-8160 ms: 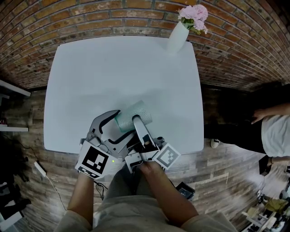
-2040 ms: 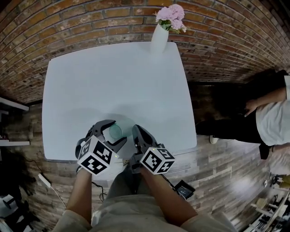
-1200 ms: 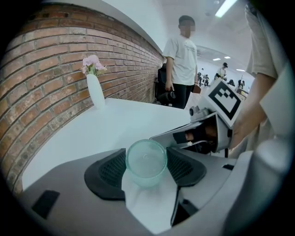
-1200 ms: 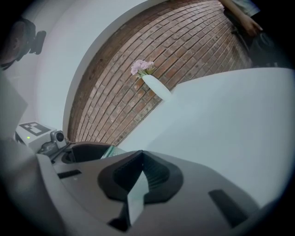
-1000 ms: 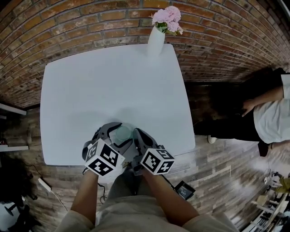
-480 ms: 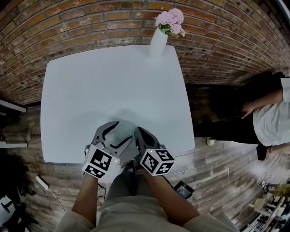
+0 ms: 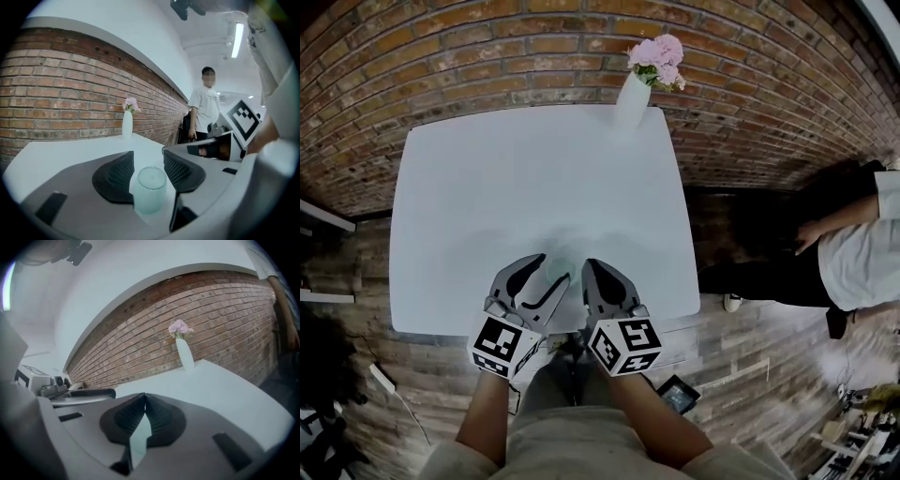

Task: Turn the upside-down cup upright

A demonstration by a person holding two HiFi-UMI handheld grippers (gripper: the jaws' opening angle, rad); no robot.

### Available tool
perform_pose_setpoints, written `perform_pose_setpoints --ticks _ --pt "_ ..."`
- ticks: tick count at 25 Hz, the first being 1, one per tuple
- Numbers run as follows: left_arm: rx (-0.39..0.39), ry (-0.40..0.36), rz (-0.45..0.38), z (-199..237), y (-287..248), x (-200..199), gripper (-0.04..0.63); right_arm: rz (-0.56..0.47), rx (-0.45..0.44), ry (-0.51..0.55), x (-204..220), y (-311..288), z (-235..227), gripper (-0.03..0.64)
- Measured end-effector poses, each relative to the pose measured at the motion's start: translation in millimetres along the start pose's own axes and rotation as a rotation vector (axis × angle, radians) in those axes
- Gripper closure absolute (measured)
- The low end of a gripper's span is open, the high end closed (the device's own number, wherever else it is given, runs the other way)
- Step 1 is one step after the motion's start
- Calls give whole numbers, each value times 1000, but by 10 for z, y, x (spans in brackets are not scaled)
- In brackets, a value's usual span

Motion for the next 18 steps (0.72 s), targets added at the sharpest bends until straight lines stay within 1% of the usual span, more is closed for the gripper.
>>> perform_pose_setpoints --ticks 2,5,7,10,18 --pt "-43 11 -21 -33 50 -81 428 -13 -9 30 -61 39 80 607" --pt "-123 49 -52 -75 142 -201 523 -33 -24 77 -156 109 191 607" --pt "-166 52 -67 -106 220 -293 558 -46 -41 105 -219 157 287 607" --pt "-219 31 -73 -190 325 -445 584 -66 -69 143 -326 269 440 607" --pt "-324 32 -95 -419 698 -793 586 -127 -126 198 -662 702 803 607"
Point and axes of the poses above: the fingertips, and each gripper's own axes: y backward along the fingers, z to its left, x out of its underside, the point moved 8 cm from there along y, backward along the fingers, and after that the axes turned 6 degrees about -y, right-handed, at the moved point
